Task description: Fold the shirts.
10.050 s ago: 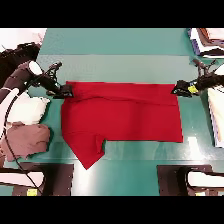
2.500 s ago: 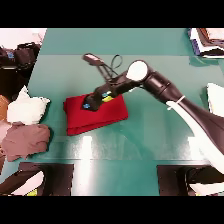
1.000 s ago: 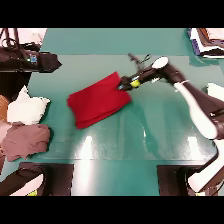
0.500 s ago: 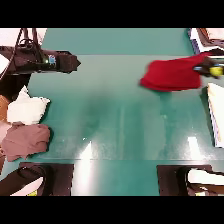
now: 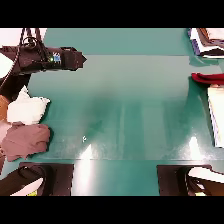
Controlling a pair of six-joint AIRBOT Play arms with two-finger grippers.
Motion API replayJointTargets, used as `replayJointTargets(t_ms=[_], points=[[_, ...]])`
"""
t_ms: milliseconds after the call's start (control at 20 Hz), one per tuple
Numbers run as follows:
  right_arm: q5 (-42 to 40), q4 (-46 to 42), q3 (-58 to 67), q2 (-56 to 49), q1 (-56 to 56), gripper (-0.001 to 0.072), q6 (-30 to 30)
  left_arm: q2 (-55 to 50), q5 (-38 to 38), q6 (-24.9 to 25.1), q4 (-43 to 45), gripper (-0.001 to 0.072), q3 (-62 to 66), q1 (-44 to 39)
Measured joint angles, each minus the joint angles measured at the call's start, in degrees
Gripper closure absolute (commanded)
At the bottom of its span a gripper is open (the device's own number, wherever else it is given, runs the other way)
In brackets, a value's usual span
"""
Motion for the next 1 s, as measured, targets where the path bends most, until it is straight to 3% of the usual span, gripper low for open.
replayJointTargets(t_ms=[450,700,1000], points=[[5.92,0.63,11.67,1.29,-4.11,0.0694,0.07,0.0,-0.37,-0.02,-0.02,0.0681,0.0,-0.09],[11.58,-10.05,10.71,5.09,-6.78,0.0694,3.61,0.0,-0.44,0.11,-0.02,0.0681,0.0,-0.09],[15.17,-22.82,-3.93,13.27,-11.61,0.0687,5.42,0.0,-0.92,0.52,0.0,0.0681,0.0,-0.11]])
